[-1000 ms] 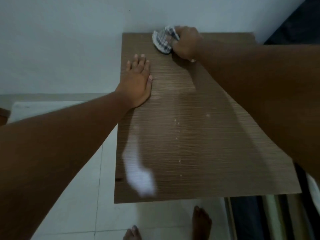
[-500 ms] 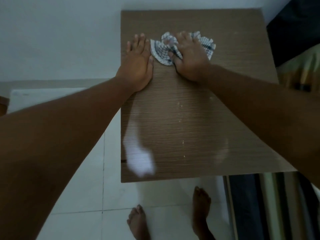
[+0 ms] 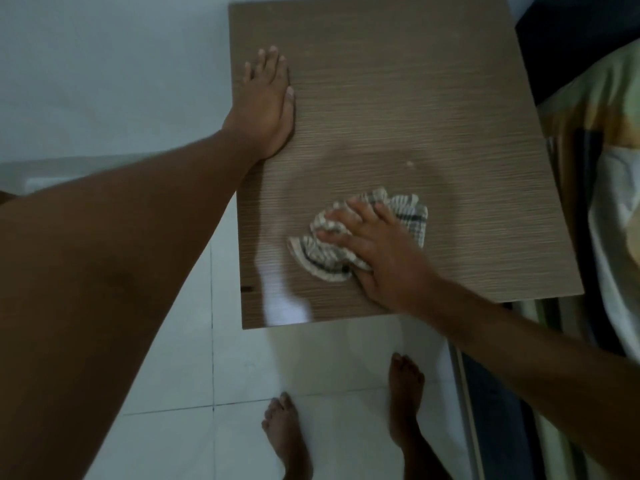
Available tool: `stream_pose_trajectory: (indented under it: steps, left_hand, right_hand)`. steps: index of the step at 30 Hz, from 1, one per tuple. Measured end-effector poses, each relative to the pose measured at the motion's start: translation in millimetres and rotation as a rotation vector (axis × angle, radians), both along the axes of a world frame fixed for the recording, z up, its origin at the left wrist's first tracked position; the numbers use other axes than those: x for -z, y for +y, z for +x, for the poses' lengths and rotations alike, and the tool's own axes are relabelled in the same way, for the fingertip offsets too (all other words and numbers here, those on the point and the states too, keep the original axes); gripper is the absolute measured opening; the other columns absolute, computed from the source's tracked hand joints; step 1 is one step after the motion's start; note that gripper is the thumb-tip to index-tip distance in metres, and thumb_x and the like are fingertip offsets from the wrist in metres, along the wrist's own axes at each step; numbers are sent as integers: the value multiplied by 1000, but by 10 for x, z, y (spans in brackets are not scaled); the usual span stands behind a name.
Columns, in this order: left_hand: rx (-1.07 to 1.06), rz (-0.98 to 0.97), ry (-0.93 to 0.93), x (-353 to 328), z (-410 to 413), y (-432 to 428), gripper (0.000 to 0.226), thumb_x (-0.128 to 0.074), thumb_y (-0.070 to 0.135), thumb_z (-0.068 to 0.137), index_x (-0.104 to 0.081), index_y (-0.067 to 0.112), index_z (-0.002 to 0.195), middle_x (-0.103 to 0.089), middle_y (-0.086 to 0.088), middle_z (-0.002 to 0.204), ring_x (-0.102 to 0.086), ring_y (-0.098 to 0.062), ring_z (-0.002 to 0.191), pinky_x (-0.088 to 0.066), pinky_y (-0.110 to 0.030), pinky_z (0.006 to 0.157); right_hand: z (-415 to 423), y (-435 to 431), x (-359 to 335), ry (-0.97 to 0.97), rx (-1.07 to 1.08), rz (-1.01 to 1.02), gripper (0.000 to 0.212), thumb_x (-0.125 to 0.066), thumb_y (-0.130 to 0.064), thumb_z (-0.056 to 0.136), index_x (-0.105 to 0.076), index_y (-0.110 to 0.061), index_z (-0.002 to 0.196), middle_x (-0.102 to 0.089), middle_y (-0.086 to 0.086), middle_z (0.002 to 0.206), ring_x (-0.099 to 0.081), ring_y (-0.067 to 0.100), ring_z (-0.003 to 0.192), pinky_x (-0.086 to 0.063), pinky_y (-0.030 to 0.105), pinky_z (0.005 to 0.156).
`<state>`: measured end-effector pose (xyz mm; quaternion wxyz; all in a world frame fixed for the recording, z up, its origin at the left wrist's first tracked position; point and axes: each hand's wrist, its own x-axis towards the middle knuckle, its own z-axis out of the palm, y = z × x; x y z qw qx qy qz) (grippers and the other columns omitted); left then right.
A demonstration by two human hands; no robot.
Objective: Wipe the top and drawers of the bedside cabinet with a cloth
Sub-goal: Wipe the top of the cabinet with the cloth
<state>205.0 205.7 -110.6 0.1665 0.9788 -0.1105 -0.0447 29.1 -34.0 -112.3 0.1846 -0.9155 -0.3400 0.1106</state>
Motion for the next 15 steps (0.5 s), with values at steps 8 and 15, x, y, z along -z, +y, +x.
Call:
stream_pose_trajectory:
  steps: [8, 15]
  left_hand:
    - [-1, -26, 5, 1, -13, -7, 58, -20, 28, 109, -12, -1, 159, -7, -20, 168, 0, -32, 157, 5, -40, 126]
    - [12, 23, -13, -65, -70, -11, 58, -20, 28, 108, -18, -2, 158, -14, -21, 167, -5, -34, 157, 0, -43, 128]
  right_hand:
    - [-875, -140, 60, 32, -43, 44, 71, -59, -6, 80, -43, -30, 145, -42, -3, 155, -25, 24, 150, -8, 41, 124]
    - [-1306, -208, -180, 164, 12, 118, 53, -47, -7, 88, -56, -26, 136, -49, -4, 149, -32, 17, 146, -12, 33, 125]
